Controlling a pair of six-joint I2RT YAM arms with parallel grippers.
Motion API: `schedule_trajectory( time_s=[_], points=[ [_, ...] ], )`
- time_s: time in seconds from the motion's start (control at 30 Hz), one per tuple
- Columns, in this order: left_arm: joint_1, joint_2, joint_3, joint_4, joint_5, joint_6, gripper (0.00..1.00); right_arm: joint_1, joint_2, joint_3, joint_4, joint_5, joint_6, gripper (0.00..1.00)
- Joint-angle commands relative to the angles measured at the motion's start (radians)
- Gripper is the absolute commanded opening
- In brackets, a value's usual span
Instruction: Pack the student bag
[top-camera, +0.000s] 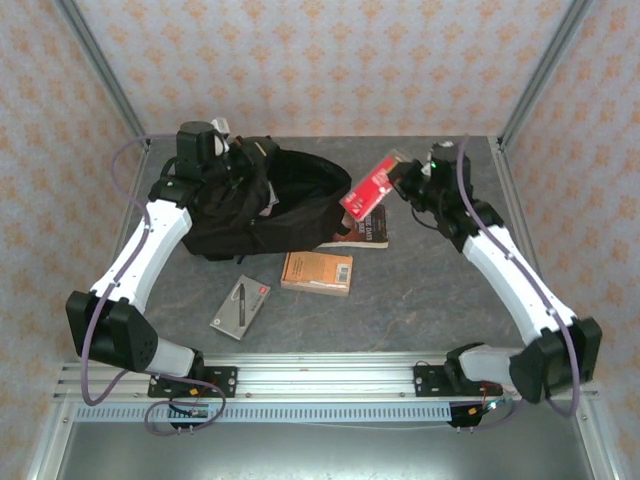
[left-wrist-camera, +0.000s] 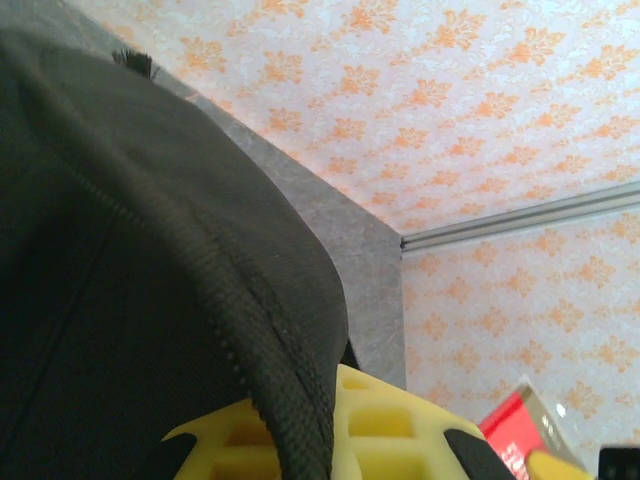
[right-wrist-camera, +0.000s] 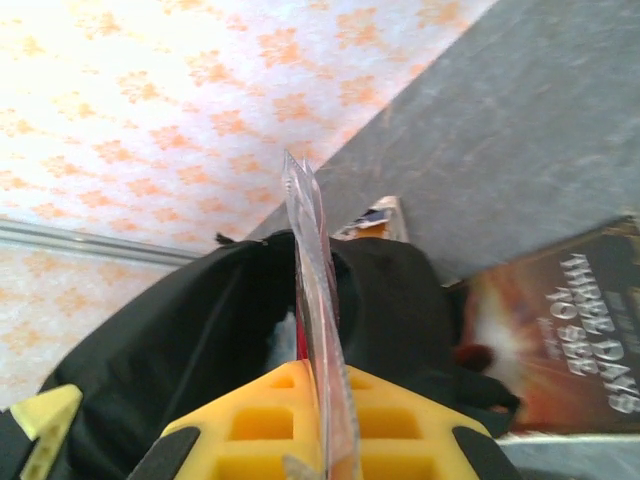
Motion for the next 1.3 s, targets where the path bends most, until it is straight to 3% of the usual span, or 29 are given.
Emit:
schedule_trajectory(
  time_s=[0.0, 0.2, 0.37, 0.73, 0.9, 1.0, 1.1, 1.27],
  points=[
    [-0.007, -0.051, 0.043, -0.003, -0.002, 0.079, 0.0, 0.048, 0.124, 0.119, 0.097, 0.036, 0.046, 0.0],
    [-0.007, -0.085, -0.004, 0.0, -0.021, 0.117, 0.0, 0.141, 0.381, 0.348, 0.091, 0.067, 0.054, 0.0],
    [-0.007, -0.1, -0.028, 0.022, -0.019, 0.122, 0.0, 0.212, 0.549, 0.437, 0.1, 0.077, 0.098, 0.0],
    [-0.007, -0.094, -0.063, 0.095, 0.009, 0.097, 0.0, 0.393, 0.719, 0.452, 0.261, 0.207, 0.32, 0.0],
    [-0.007, -0.093, -0.073, 0.118, 0.016, 0.082, 0.0, 0.437, 0.836, 0.557, 0.254, 0.167, 0.433, 0.03],
    [-0.007, -0.093, -0.077, 0.118, 0.008, 0.084, 0.0, 0.456, 0.944, 0.668, 0.236, 0.132, 0.491, 0.15],
    [-0.005, -0.097, -0.077, 0.104, -0.011, 0.092, 0.0, 0.459, 1.054, 0.799, 0.179, 0.085, 0.524, 0.41],
    [0.001, -0.105, -0.077, 0.085, -0.036, 0.108, 0.0, 0.458, 1.039, 0.828, 0.157, 0.067, 0.388, 0.68]
  ],
)
